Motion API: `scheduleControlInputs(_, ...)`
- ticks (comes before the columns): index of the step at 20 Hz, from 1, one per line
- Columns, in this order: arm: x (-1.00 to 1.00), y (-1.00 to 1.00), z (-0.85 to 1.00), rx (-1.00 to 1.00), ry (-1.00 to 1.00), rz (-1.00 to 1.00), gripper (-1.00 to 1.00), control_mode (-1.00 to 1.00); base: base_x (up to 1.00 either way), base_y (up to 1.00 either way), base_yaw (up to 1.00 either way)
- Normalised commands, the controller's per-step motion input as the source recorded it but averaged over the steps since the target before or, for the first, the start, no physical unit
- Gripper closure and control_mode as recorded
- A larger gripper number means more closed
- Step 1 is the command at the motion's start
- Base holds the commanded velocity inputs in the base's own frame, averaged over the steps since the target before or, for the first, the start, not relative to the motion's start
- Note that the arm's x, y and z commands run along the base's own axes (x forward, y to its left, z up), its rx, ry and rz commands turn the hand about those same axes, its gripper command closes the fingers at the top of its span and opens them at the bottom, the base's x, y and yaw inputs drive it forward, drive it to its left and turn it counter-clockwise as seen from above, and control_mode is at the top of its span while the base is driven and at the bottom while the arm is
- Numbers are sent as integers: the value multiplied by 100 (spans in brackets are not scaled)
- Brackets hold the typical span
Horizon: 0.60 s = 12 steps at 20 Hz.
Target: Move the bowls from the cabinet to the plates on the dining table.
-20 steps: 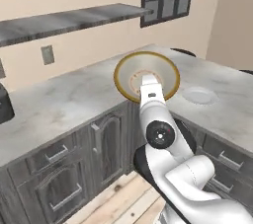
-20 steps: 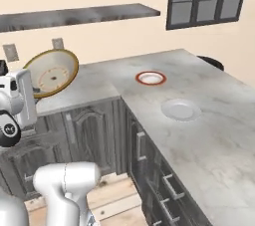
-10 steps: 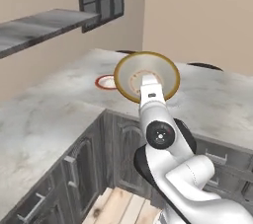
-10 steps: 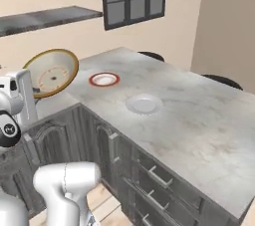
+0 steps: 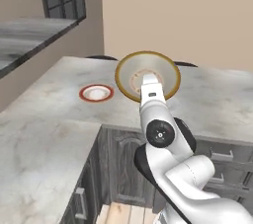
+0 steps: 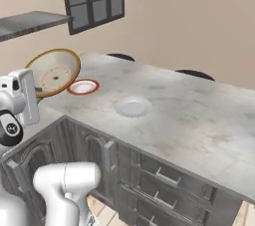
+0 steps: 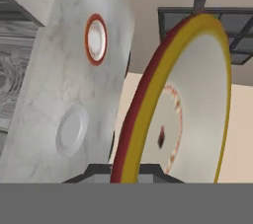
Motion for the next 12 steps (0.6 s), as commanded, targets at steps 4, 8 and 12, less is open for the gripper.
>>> scheduleControlInputs(4,0,0,0,0,0,0,100,100,0,40,-36)
scheduleControlInputs(8,0,0,0,0,0,0,100,100,0,31,-37)
scheduleControlInputs(12,0,0,0,0,0,0,100,100,15,36,-34)
